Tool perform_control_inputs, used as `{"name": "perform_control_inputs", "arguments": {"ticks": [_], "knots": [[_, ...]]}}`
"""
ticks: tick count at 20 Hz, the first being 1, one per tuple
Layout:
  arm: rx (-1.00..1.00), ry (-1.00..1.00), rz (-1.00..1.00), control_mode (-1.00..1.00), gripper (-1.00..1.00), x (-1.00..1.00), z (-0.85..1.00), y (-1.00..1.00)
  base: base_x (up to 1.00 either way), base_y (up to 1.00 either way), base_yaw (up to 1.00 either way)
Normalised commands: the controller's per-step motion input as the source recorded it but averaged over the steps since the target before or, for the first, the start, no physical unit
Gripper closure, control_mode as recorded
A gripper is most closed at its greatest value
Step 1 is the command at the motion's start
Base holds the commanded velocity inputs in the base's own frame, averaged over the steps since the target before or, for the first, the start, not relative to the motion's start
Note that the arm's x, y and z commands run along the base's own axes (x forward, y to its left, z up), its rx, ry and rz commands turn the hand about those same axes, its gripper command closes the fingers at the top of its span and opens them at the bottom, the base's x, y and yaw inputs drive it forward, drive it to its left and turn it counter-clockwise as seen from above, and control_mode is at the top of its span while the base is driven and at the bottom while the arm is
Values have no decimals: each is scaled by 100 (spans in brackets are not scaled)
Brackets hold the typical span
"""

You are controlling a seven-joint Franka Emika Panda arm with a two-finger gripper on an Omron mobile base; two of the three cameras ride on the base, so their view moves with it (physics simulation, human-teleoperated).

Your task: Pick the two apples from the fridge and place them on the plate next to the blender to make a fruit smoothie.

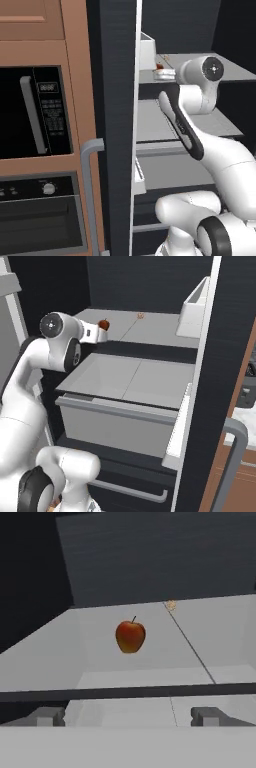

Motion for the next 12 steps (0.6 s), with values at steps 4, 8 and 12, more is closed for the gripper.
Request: {"name": "perform_control_inputs", "arguments": {"ticks": [4, 8, 12], "knots": [[2, 10, 0, -100, -100, 41, 23, -15, 0, 0, 0], [0, 5, 0, -100, -100, 35, 2, -7, 0, 0, 0], [0, 2, 0, -100, -100, 29, 0, 0, 0, 0, 0]]}}
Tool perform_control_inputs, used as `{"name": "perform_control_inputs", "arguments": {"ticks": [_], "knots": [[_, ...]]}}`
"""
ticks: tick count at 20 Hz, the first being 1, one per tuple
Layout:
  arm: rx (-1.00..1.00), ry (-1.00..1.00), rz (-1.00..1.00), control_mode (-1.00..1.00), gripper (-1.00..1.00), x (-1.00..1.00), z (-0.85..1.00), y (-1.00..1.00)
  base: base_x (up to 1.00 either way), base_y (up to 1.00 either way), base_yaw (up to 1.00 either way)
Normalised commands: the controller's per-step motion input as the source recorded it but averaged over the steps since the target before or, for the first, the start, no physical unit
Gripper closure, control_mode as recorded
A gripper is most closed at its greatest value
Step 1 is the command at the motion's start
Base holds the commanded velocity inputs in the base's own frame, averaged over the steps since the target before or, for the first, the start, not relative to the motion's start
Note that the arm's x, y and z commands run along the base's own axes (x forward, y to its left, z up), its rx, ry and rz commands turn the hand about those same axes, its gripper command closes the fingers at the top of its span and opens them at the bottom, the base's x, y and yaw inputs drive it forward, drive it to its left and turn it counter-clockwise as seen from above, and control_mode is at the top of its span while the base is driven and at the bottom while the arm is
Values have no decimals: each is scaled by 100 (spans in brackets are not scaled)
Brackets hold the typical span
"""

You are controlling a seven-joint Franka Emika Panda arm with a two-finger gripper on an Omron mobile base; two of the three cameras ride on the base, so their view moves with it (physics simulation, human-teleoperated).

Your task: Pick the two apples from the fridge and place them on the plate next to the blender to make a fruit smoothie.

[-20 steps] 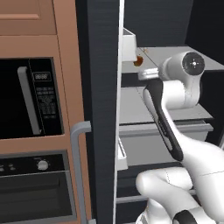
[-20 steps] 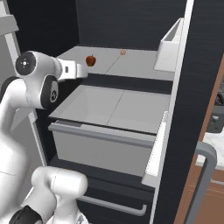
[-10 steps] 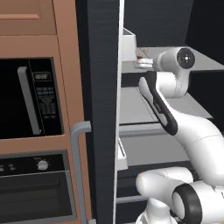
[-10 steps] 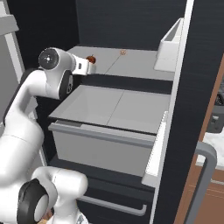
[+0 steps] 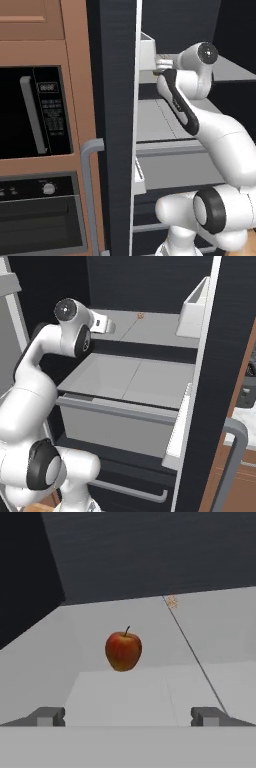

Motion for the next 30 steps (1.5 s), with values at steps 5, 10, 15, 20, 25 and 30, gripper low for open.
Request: {"name": "perform_control_inputs", "arguments": {"ticks": [5, 10, 15, 20, 25, 30], "knots": [[0, 8, 0, -100, -100, 30, -2, 2, 0, 0, 0], [0, 11, 0, -100, -100, 35, -2, 0, 0, 0, 0], [0, 5, 0, -100, -100, 36, -15, 2, 0, 0, 0], [-2, 5, 0, -100, -100, 33, -20, 5, 0, 0, 0], [-1, 5, 0, -100, -100, 35, -18, 5, 0, 0, 0], [0, 3, 0, -100, -100, 39, -8, 0, 0, 0, 0]]}}
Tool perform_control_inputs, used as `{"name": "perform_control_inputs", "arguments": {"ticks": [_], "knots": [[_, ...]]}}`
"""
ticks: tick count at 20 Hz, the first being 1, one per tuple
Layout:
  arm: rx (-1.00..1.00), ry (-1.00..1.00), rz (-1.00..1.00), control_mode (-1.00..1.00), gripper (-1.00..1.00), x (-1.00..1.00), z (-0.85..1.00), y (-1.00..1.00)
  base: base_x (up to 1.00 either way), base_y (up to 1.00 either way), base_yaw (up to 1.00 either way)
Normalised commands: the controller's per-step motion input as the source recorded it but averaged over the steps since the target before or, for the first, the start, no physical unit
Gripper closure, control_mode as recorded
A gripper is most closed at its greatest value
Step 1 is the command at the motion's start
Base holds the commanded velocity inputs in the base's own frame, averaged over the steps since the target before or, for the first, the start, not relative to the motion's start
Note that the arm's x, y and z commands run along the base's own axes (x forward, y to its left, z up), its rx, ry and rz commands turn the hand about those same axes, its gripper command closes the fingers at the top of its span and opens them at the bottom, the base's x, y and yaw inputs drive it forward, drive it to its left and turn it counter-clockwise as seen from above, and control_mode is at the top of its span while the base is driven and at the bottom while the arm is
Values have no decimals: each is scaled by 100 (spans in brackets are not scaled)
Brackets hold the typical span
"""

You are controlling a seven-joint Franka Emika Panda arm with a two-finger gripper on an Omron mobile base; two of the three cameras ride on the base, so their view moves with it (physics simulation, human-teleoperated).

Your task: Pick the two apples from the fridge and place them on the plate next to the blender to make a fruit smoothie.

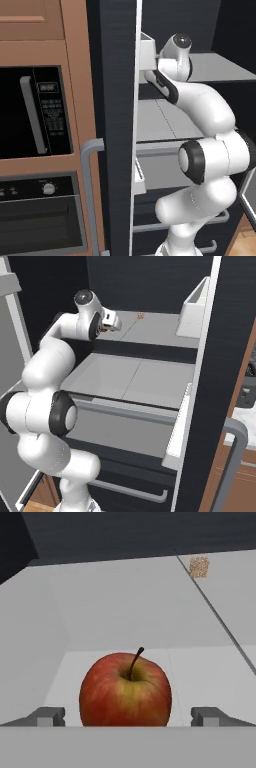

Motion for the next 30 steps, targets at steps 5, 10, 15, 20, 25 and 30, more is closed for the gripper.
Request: {"name": "perform_control_inputs", "arguments": {"ticks": [5, 10, 15, 20, 25, 30], "knots": [[0, 4, 0, -100, -100, 24, -10, 0, 0, 0, 0], [-2, 6, 0, -100, 100, 0, -27, 4, 0, 0, 0], [-1, -1, 0, -100, 100, 0, -12, 11, 0, 0, 0], [1, -21, 0, -100, 100, -51, 6, 2, 0, 0, 0], [7, -16, 0, -100, 100, -100, 4, -11, 0, 0, 0], [10, 0, 0, -100, 100, -100, 6, -22, 0, 0, 0]]}}
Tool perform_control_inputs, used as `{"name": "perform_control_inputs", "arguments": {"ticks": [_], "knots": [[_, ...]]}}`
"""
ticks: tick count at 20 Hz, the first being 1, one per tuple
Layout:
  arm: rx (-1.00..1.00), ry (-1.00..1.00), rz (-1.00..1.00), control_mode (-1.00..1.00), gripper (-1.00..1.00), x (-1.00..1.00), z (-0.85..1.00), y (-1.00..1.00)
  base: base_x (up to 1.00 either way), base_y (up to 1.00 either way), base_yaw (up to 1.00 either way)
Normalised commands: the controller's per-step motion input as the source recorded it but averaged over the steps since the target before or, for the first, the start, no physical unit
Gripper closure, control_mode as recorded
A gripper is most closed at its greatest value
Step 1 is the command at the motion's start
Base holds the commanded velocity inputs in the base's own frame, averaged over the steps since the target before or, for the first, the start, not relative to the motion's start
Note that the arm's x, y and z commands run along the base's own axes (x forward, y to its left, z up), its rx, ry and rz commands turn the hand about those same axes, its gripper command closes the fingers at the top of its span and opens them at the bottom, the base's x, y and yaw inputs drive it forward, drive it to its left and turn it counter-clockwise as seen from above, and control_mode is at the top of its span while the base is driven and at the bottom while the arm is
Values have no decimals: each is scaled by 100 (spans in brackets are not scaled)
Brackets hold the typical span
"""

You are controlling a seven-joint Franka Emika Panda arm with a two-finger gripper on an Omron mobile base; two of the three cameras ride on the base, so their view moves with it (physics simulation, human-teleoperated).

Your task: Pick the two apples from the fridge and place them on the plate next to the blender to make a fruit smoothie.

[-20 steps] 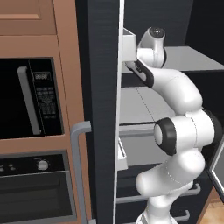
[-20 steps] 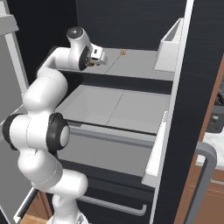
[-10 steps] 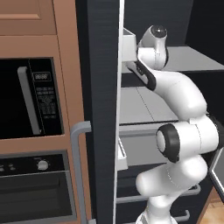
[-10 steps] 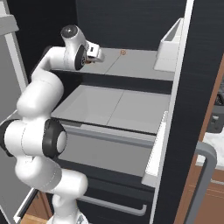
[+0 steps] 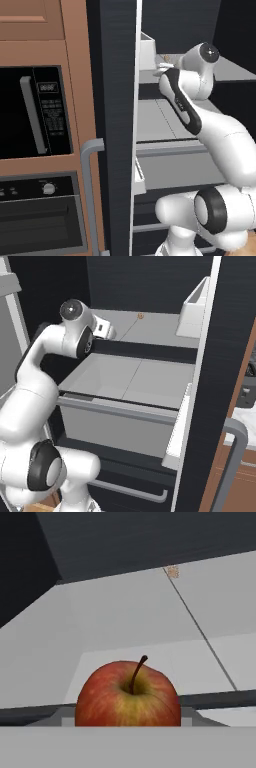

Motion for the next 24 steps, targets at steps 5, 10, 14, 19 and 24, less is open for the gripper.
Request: {"name": "perform_control_inputs", "arguments": {"ticks": [5, 10, 14, 19, 24], "knots": [[6, 0, -3, -100, 100, -100, 20, -7, 0, 0, 0], [0, 4, -4, -100, 100, -100, -7, 0, 0, 0, 0], [-2, 4, -5, -100, 100, -100, -54, 0, 0, 0, 0], [-11, 12, -2, -100, 100, -94, -80, 11, 0, 0, 0], [-12, 23, 0, -100, 100, -59, -97, 16, 0, 0, 0]]}}
